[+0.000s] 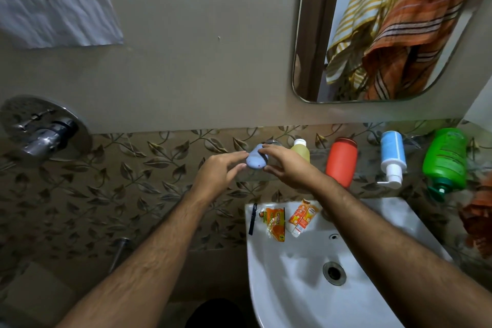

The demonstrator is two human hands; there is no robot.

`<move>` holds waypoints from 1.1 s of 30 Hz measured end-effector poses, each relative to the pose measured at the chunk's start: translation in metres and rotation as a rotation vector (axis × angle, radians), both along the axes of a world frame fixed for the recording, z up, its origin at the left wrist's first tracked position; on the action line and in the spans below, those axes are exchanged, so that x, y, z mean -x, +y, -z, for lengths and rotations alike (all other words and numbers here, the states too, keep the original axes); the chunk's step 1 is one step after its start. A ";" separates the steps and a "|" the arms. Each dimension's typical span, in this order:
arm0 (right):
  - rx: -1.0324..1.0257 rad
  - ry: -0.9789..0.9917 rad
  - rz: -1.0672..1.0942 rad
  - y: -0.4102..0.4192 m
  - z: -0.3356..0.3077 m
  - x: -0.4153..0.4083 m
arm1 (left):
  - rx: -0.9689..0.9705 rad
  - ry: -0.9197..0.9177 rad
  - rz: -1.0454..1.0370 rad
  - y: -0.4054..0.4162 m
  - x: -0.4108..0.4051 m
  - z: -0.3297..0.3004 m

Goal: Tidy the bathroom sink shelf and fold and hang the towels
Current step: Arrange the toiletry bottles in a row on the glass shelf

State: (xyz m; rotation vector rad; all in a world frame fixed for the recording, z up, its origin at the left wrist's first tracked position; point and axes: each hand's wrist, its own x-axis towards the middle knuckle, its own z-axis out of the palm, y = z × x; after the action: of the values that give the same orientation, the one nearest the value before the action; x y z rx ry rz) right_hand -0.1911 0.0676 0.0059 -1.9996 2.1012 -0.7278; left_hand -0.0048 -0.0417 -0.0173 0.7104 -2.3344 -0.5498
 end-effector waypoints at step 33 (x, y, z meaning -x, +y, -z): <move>0.080 -0.483 0.096 -0.010 -0.011 0.015 | -0.449 0.251 -0.125 0.021 0.038 -0.019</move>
State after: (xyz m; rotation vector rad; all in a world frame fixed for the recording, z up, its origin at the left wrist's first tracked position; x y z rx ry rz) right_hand -0.2056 0.0575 0.0165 -1.5565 1.9061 -1.1885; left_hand -0.0430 -0.0211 0.0021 0.9225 -1.9342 -1.0588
